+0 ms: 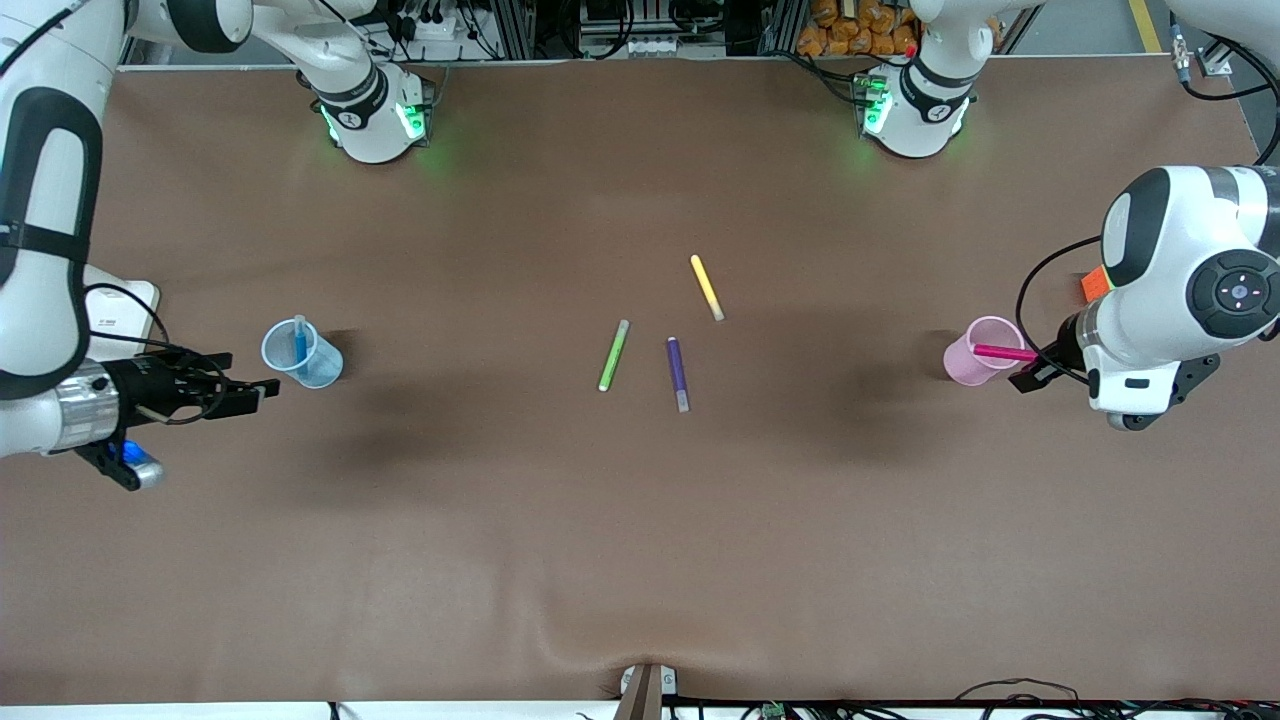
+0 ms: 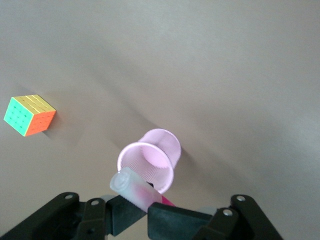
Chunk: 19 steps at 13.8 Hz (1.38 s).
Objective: Place pink and blue markers in matching cups
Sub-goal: 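Lower the pink marker into the pink cup while the right gripper withdraws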
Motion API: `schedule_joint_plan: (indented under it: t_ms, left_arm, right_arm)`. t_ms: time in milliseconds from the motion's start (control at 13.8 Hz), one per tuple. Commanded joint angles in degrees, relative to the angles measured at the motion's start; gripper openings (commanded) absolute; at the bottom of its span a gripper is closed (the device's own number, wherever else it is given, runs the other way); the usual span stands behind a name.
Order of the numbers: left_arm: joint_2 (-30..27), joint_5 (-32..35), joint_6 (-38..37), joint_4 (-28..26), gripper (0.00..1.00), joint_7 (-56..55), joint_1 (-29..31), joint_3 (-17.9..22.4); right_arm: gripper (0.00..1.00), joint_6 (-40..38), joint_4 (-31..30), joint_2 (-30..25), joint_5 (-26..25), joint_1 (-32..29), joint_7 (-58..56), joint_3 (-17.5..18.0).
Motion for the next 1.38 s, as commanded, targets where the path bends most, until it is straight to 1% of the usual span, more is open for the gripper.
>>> schedule_joint_plan:
  t_ms: [0, 72, 145, 217, 362, 435, 580, 725, 797, 870, 942, 1014, 1087, 1159, 1304]
  left_arm:
    - [-3.7, 2.2, 2.7, -4.8, 0.00, 0.1, 1.8, -0.4]
    - [-5.2, 2.7, 5.5, -7.7, 0.00, -0.3, 2.0, -0.4]
    - [-6.8, 2.9, 8.3, -10.6, 0.00, -0.3, 3.4, -0.5]
    - [-7.6, 3.1, 10.0, -12.5, 0.00, -0.3, 4.2, -0.5]
    - [-8.7, 3.5, 12.0, -15.5, 0.00, -0.3, 4.7, -0.5]
    - [-9.7, 3.5, 13.9, -17.4, 0.00, -0.3, 5.0, -0.4]
    - [-11.2, 6.1, 19.9, -22.4, 0.00, -0.5, 5.4, -0.4]
    - [-11.3, 8.9, 21.6, -24.2, 0.00, -0.5, 7.1, -0.5]
    - [-11.3, 11.5, 21.8, -24.9, 0.00, -0.6, 7.2, -0.6]
    - [-11.3, 11.8, 23.2, -25.8, 0.00, -0.8, 7.4, -0.6]
    - [-11.4, 11.7, 24.8, -26.8, 0.00, -1.0, 7.7, -0.6]
    - [-11.3, 12.2, 25.6, -27.3, 0.00, -1.7, 7.6, -0.6]
    - [-11.2, 12.4, 25.7, -27.6, 0.00, -2.4, 7.6, -0.6]
    - [-11.1, 12.5, 25.8, -27.7, 0.00, -2.8, 7.6, -0.7]
    - [-10.7, 12.5, 25.9, -27.8, 0.00, -2.8, 7.6, -0.8]
  right_arm:
    - [1.00, -0.8, 2.9, -0.3, 0.1, -0.8, -0.8, 0.2]
    - [1.00, -1.0, 2.7, -1.1, -0.6, -0.9, -0.7, 0.4]
    - [1.00, -1.0, 2.7, -2.7, -3.0, -0.8, -0.7, 0.7]
    - [1.00, -0.6, 2.4, -5.4, -5.2, -0.9, -0.8, 1.7]
    - [1.00, -0.3, 2.3, -9.3, -5.8, -4.2, -0.8, 7.9]
    - [1.00, 0.8, 2.0, -10.9, -6.0, -5.1, -0.8, 10.1]
    - [1.00, 1.9, 1.6, -13.8, -7.5, -5.5, -0.9, 10.6]
    - [1.00, 1.2, 1.7, -16.4, -8.2, -7.6, -1.2, 12.2]
    - [1.00, 1.1, 1.7, -18.0, -9.9, -7.5, -1.3, 12.4]
    - [1.00, 0.8, 1.7, -20.1, -14.0, -7.1, -1.0, 14.3]
    - [1.00, 0.8, 1.7, -22.4, -18.7, -7.7, -0.8, 19.3]
    - [1.00, -0.2, 0.6, -25.8, -22.3, -9.1, -0.4, 23.5]
    - [1.00, -0.7, -3.1, -29.1, -23.3, -9.9, -0.4, 24.7]
    - [1.00, 0.3, -5.0, -30.8, -23.4, -10.0, -0.4, 24.4]
    - [1.00, -0.3, -5.6, -31.8, -23.4, -9.3, -0.4, 22.7]
